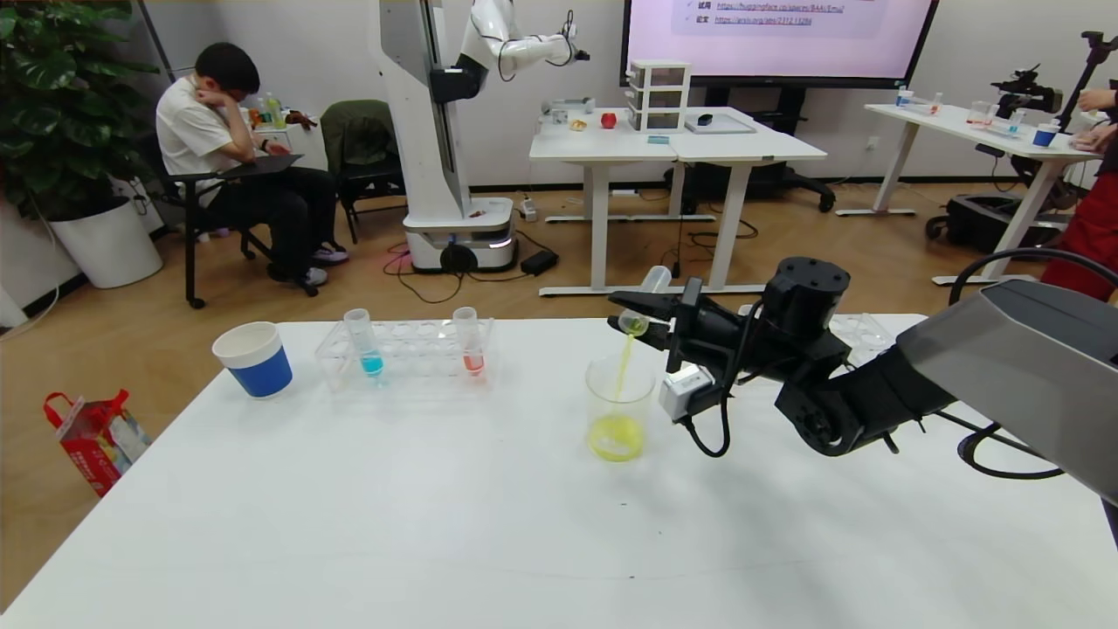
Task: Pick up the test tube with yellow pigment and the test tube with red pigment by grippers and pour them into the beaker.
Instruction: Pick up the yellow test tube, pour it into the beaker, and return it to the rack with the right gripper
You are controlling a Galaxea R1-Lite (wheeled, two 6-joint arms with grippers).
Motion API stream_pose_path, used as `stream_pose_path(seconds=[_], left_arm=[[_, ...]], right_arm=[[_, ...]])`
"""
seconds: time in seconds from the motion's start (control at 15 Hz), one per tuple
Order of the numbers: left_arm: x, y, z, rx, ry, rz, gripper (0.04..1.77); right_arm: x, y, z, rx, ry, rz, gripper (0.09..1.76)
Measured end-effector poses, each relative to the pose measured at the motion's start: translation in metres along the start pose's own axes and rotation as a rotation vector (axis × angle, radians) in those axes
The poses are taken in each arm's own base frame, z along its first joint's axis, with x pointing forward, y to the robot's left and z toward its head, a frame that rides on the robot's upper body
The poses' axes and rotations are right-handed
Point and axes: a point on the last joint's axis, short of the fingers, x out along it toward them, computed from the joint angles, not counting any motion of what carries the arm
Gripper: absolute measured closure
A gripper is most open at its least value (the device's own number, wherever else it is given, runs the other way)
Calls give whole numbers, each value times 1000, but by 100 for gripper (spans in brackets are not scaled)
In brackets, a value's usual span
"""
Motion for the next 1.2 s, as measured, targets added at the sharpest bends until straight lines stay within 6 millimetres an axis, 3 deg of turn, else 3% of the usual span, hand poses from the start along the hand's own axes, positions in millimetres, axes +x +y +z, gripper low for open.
stream_pose_path(seconds=[0.8,1.0,1.2], left_arm=[[0,0,0,0,0,0,6],[0,0,0,0,0,0,6],[0,0,0,0,0,1,6]], right_arm=[[2,-5,2,-112,-60,23,134],[1,-18,3,-15,-52,7,134],[-7,-47,2,206,-22,-28,134]])
